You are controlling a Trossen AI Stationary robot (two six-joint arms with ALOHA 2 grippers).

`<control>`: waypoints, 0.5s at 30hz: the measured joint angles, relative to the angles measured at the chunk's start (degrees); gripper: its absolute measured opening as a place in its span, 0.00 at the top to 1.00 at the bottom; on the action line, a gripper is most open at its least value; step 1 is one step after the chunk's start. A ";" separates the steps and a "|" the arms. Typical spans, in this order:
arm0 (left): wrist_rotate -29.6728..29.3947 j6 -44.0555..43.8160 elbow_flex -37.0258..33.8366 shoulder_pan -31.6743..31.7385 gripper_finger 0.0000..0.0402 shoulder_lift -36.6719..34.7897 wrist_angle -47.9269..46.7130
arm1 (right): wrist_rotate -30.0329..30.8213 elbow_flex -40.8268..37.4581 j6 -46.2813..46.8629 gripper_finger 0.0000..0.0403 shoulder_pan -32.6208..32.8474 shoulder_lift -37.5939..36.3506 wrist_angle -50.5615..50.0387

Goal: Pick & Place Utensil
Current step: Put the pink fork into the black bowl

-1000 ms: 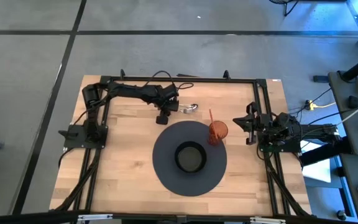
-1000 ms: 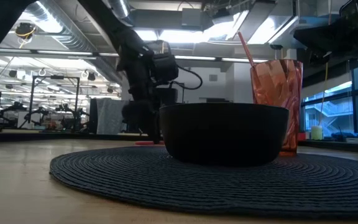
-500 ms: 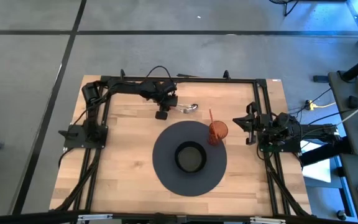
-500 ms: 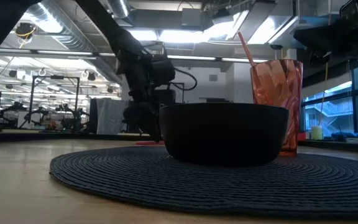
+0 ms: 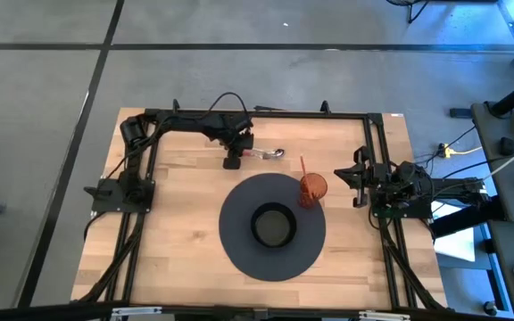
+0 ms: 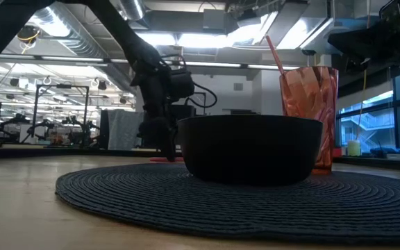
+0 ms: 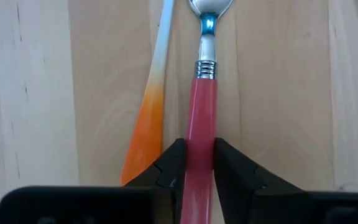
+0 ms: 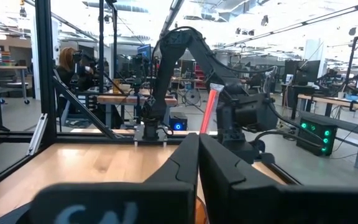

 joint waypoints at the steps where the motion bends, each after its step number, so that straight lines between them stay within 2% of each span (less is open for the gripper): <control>1: -0.23 -0.51 0.00 -0.14 0.86 0.00 -0.09 | 0.01 0.00 -0.05 0.96 0.00 0.00 -0.02; 4: -1.21 -1.11 0.00 -0.97 0.89 0.00 -0.96 | 0.02 0.00 -0.13 0.96 0.00 0.00 -0.04; 11: -5.84 -0.99 -0.15 -4.42 0.89 -1.23 -3.85 | 0.02 0.00 -0.15 0.96 0.01 0.00 -0.06; 15: -5.14 -2.10 -0.74 -6.65 0.89 -4.23 -10.49 | 0.02 0.00 -0.15 0.96 -0.01 0.00 -0.13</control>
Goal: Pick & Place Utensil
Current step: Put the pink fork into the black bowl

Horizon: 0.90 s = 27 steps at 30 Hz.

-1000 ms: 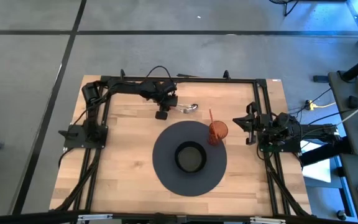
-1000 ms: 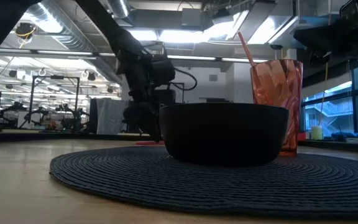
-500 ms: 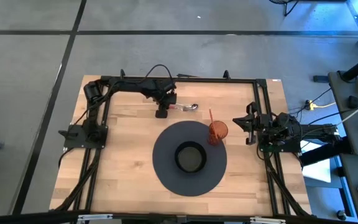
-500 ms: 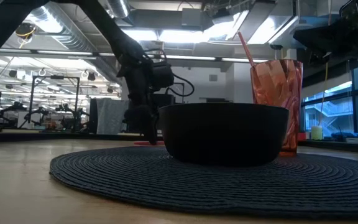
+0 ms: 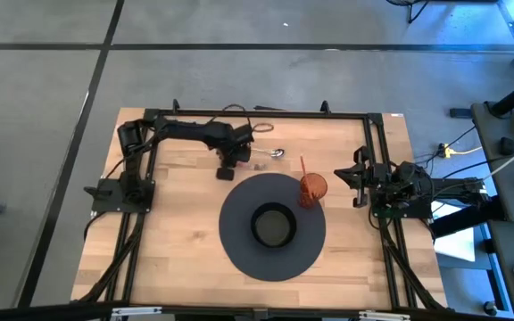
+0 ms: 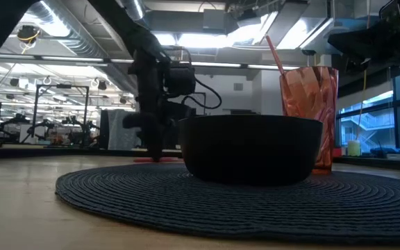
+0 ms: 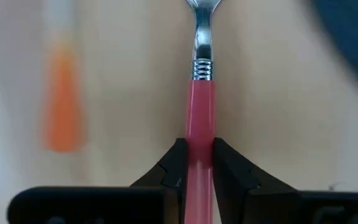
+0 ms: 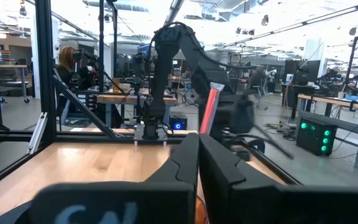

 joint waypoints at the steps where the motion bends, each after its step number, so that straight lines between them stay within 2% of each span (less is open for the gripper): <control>1: 0.78 -0.81 -0.08 -0.51 0.89 -0.79 -1.72 | -0.01 0.00 0.00 0.96 0.01 0.00 -0.02; 4: 0.65 -3.59 -0.53 -2.31 0.91 -2.83 -7.36 | -0.02 0.00 0.00 0.96 0.00 0.00 -0.02; 11: 1.07 -7.11 -3.59 -6.54 1.00 -5.31 -8.40 | 0.00 0.00 0.32 0.96 0.00 0.00 -0.06; 21: 0.34 -8.09 -5.00 -8.06 1.00 -6.31 -5.72 | 0.00 0.00 0.26 0.96 0.00 0.00 -0.07; 27: 0.34 -11.17 -3.03 -9.29 0.91 -8.11 -5.43 | 0.00 0.00 0.26 0.96 0.00 0.00 -0.18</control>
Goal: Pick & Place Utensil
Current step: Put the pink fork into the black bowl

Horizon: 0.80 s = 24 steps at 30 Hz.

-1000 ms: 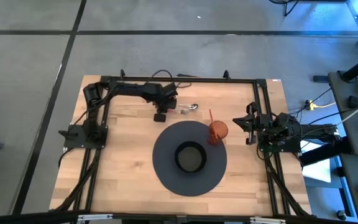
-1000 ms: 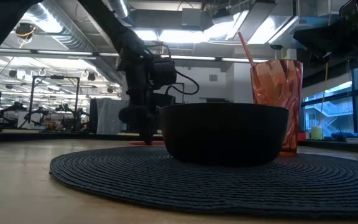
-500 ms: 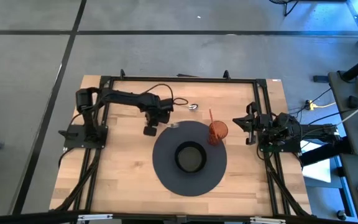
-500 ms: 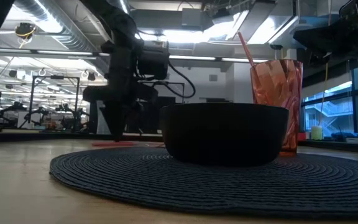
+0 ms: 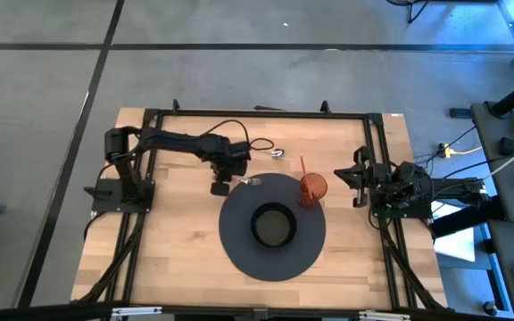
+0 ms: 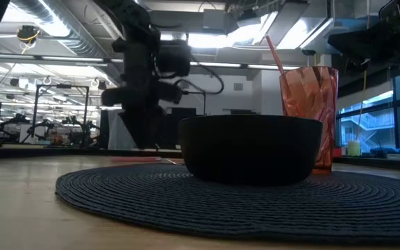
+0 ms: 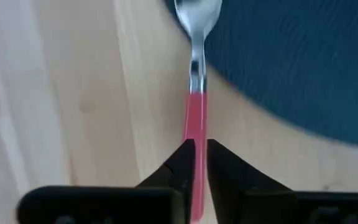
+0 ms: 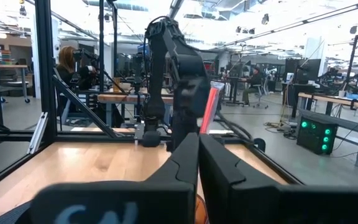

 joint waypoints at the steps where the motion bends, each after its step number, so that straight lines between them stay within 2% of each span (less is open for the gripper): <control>1: 0.00 -0.53 0.46 -0.41 0.89 -0.12 0.06 | 0.00 0.00 -0.02 0.96 0.00 0.00 -0.06; 7: -0.27 -0.62 1.98 -3.04 0.74 -0.10 1.06 | 0.00 0.00 0.16 0.96 0.00 0.00 -0.06; 12: -1.51 -0.59 2.03 -3.75 0.65 -0.10 7.33 | 0.00 0.00 0.18 0.96 0.01 0.00 -0.06; 24: -1.37 -0.59 2.22 -0.90 0.62 7.18 8.35 | 0.00 0.00 0.05 0.96 0.00 0.00 -0.06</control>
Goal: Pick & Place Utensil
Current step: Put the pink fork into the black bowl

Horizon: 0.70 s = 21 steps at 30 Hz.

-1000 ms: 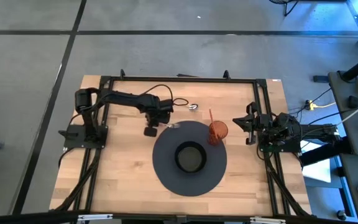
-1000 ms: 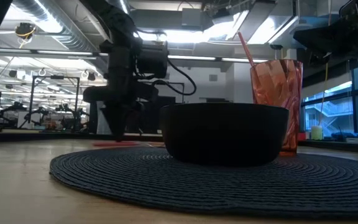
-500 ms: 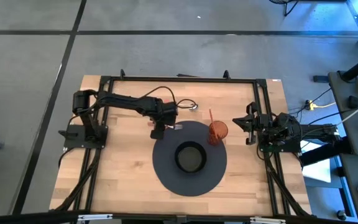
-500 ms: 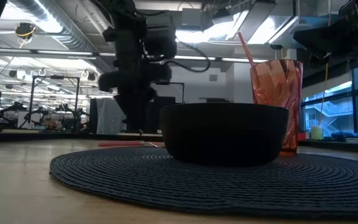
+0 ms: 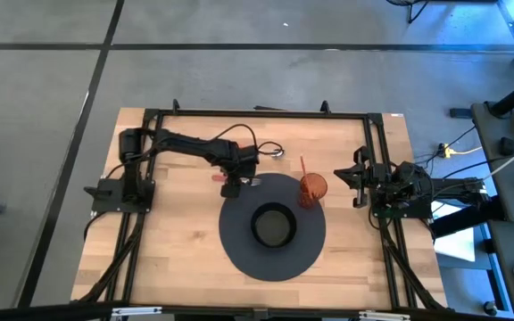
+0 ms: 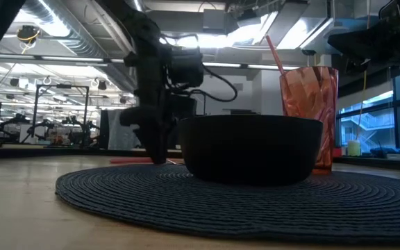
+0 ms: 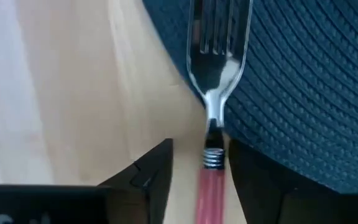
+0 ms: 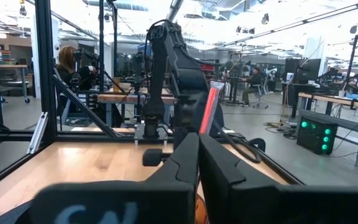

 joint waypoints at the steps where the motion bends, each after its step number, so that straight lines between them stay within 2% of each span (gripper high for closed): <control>1: 0.02 0.24 0.10 0.22 0.62 0.40 0.22 | -0.01 0.00 -0.02 0.96 0.02 0.00 -0.02; 7: 0.85 0.65 0.20 1.22 0.65 1.88 -0.08 | -0.01 0.00 0.00 0.96 0.01 0.00 -0.02; 9: 0.37 1.01 0.16 1.20 0.71 1.94 -0.31 | 0.00 0.00 0.09 0.96 0.02 0.00 -0.02; 13: -0.36 3.01 0.21 0.75 0.91 1.97 -0.41 | 0.00 0.00 0.09 0.96 0.02 0.00 -0.02; 14: -0.79 3.40 0.38 0.56 0.93 1.99 -0.50 | 0.00 0.00 0.10 0.96 0.01 0.00 -0.02; 21: -6.63 4.22 3.26 -1.38 0.93 2.08 -3.25 | 0.00 0.00 0.10 0.96 0.01 0.00 -0.12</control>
